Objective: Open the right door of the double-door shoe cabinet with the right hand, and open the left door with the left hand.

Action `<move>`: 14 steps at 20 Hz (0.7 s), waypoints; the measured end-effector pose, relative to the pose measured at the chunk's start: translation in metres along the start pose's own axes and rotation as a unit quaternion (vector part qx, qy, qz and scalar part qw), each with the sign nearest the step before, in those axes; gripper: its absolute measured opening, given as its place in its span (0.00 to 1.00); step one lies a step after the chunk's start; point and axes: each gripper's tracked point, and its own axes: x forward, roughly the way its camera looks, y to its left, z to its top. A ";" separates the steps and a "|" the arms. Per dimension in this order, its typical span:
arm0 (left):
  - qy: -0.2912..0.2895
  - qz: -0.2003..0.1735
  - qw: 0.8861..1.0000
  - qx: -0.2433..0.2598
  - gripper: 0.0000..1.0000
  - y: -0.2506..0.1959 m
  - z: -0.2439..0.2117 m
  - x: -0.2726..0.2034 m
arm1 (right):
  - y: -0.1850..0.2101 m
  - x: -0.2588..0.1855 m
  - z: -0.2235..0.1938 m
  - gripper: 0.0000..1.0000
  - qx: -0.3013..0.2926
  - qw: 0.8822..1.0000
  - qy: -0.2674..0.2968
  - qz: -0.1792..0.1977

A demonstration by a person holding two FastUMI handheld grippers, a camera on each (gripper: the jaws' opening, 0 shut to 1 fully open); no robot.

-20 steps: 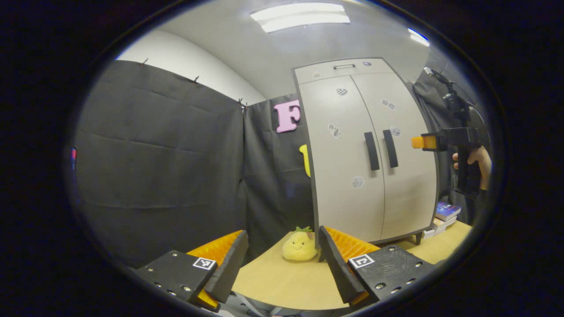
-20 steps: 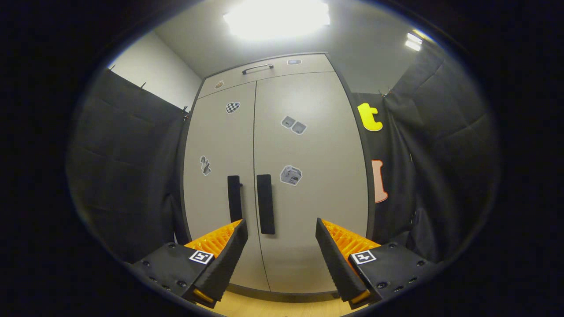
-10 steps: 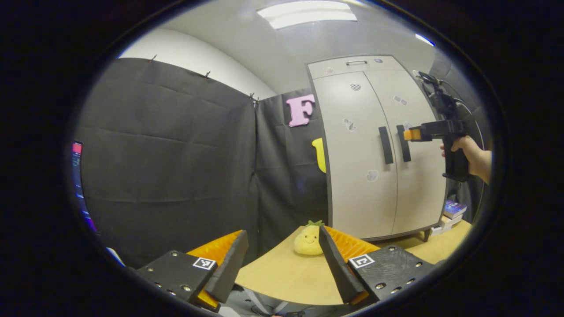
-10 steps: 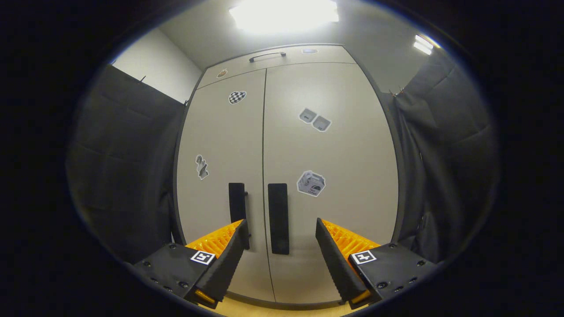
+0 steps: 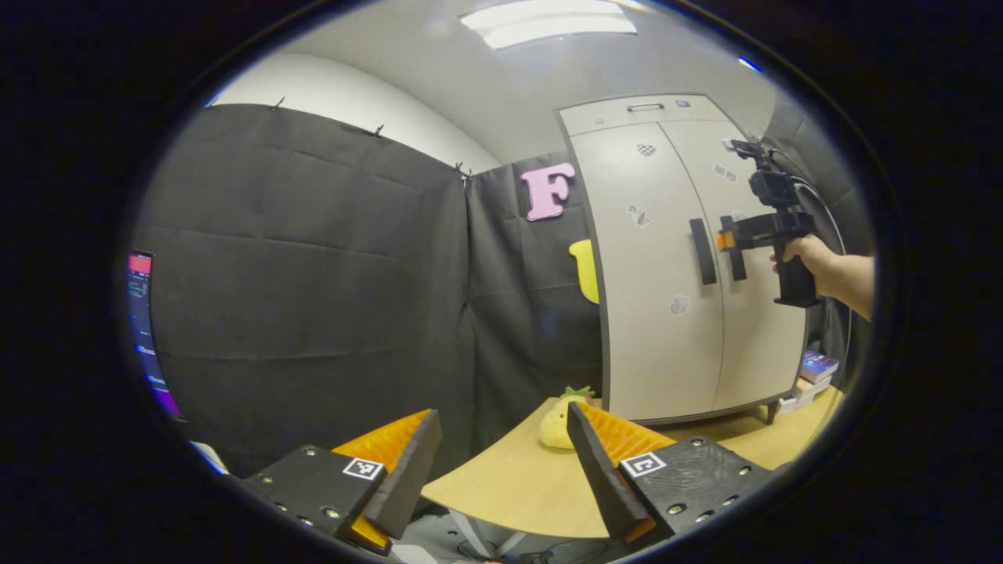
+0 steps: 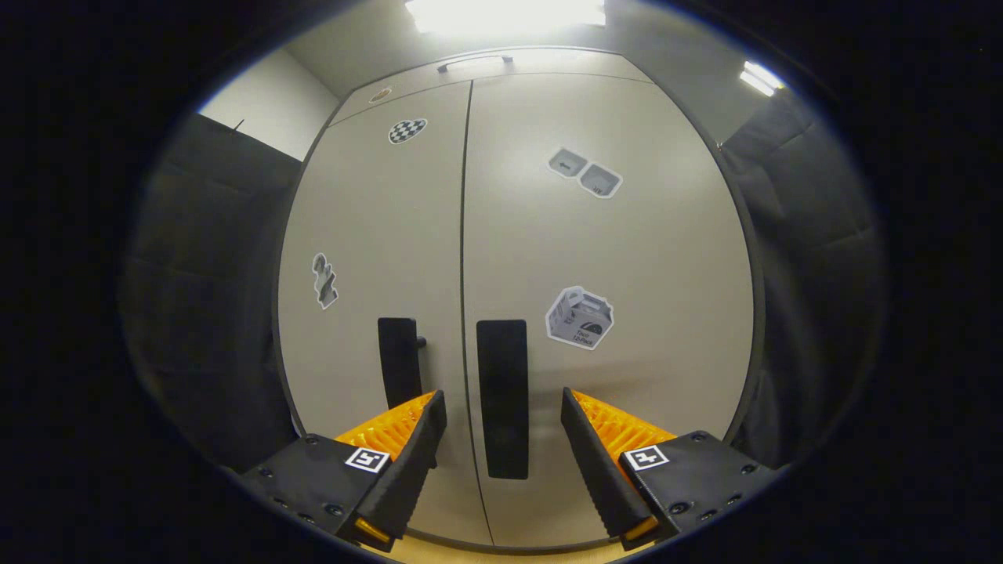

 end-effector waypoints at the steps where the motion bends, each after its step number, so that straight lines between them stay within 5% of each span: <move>1: 0.001 0.002 1.000 0.000 0.94 0.003 0.000 0.000 | -0.001 0.003 -0.001 0.86 -0.001 1.000 0.005 -0.004; 3: -0.001 0.008 1.000 0.000 0.94 0.010 0.001 0.000 | 0.001 0.009 -0.008 0.70 -0.001 1.000 0.020 -0.009; 7: -0.001 0.009 1.000 -0.001 0.93 0.013 0.002 0.001 | -0.004 0.017 -0.018 0.67 -0.006 0.999 0.040 -0.028; 9: -0.002 0.009 1.000 0.000 0.94 0.015 0.002 0.001 | -0.003 0.019 -0.022 0.39 0.004 0.998 0.052 -0.028; 12: -0.002 0.007 1.000 -0.001 0.94 0.016 0.003 0.001 | -0.004 0.018 -0.022 0.32 0.008 0.998 0.057 -0.035; 14: -0.004 0.006 1.000 -0.003 0.94 0.015 0.005 0.001 | -0.003 0.019 -0.022 0.19 0.004 0.997 0.066 -0.030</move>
